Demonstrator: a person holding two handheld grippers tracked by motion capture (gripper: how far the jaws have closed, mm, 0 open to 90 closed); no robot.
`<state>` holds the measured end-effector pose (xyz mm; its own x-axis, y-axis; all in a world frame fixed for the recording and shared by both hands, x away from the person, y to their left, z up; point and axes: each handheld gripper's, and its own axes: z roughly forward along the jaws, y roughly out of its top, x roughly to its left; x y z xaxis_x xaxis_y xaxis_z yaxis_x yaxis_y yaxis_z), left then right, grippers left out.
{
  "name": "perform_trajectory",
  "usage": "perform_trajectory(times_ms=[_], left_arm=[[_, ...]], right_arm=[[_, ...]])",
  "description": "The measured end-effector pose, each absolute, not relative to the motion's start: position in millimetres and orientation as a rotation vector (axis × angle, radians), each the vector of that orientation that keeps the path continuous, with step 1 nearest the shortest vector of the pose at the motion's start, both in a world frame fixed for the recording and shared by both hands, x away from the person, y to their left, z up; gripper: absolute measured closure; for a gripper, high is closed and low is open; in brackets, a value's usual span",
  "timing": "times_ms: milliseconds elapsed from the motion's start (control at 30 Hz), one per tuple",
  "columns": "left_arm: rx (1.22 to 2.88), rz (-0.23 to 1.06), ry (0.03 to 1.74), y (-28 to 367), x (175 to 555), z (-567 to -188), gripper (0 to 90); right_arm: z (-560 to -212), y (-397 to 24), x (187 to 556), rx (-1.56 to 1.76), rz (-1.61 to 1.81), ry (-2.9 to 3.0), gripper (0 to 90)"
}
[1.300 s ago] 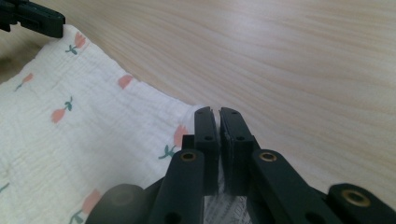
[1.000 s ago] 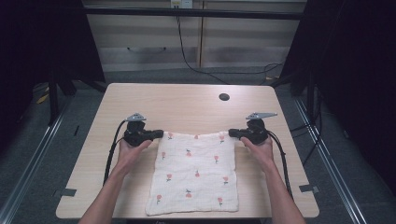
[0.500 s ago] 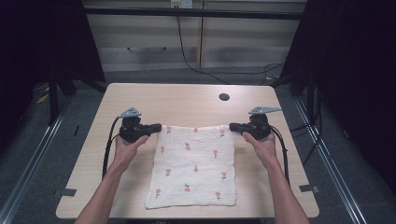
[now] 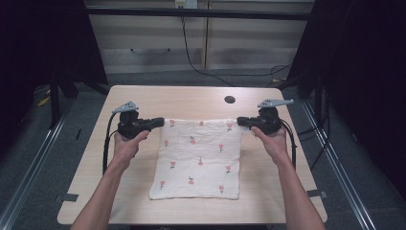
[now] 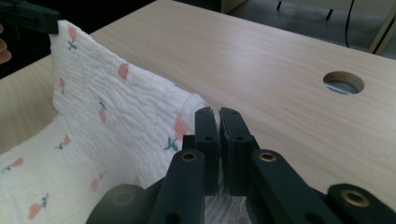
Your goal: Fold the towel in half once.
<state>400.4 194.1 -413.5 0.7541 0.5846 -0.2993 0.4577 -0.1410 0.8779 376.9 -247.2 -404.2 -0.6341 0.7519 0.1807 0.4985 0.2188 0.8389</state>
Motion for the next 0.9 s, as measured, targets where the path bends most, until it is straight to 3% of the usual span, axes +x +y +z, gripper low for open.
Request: perform_trajectory(times_ms=[167,500,900], left_arm=[[1.79,0.183,0.795,194,398,-402,86.4],[1.857,0.173,0.817,204,381,-436,86.4],[1.835,0.172,0.76,209,349,-434,86.4]], right_arm=[[-395,-246,378,1.157,1.39,2.214,87.1],[-424,-241,361,1.136,1.429,2.264,86.8],[-427,-241,328,1.05,1.472,2.277,86.4]])
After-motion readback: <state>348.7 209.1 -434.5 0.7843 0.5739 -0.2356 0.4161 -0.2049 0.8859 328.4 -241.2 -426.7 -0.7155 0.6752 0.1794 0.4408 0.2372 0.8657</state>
